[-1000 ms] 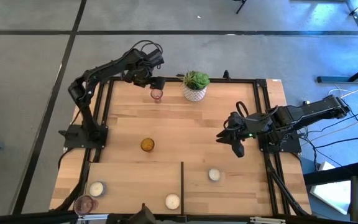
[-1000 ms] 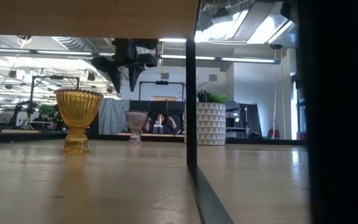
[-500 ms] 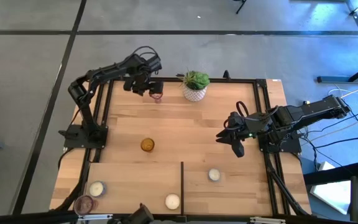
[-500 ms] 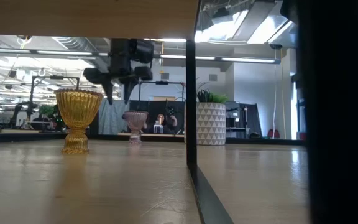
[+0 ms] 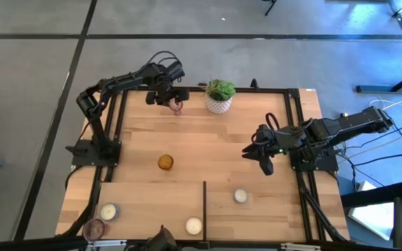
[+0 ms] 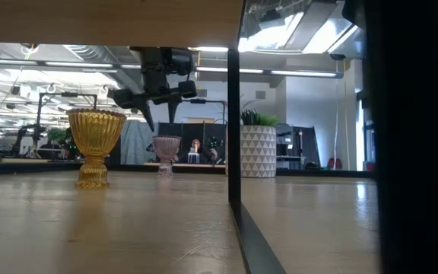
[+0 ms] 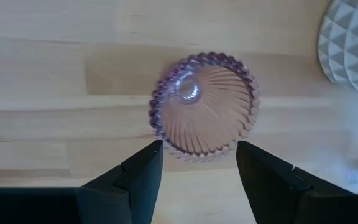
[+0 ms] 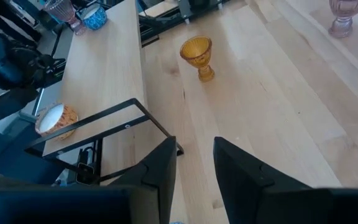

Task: Pick & Place candle stick holders
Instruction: Put the pink glass on the shelf

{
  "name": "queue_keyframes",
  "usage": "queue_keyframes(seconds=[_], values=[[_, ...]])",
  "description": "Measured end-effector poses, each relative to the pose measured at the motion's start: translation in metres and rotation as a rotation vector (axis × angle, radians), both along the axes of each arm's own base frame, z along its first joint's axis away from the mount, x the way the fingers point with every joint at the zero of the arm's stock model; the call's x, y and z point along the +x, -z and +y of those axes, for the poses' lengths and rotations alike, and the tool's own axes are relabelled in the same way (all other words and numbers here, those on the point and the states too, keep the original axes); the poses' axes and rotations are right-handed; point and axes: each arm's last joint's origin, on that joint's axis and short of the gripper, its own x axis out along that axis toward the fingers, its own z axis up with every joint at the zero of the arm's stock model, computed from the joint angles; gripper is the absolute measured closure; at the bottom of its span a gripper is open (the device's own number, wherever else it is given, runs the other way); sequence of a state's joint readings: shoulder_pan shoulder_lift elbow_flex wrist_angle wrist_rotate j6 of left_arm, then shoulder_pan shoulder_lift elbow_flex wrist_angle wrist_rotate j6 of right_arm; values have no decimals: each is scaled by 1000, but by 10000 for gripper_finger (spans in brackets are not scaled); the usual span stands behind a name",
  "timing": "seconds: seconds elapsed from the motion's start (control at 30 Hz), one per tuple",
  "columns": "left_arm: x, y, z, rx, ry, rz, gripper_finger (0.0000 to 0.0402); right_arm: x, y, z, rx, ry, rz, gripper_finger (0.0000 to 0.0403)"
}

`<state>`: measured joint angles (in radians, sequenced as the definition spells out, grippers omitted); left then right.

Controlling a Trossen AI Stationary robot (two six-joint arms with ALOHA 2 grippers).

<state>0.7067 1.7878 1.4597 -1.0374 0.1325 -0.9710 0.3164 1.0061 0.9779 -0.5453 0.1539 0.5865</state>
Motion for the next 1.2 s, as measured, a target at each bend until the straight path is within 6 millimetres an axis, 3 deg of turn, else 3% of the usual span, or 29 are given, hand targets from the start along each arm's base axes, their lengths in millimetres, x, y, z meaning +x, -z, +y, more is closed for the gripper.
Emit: queue_keyframes(seconds=[0.6,0.97,1.2], values=[[-11,19,-6,-79,-74,82,201,0,0,0,1,-9,6,293],[-9,19,-4,-52,-53,60,201,-1,1,0,3,-10,13,293],[-13,7,-7,-12,82,22,201,-1,2,0,6,-7,22,293]])
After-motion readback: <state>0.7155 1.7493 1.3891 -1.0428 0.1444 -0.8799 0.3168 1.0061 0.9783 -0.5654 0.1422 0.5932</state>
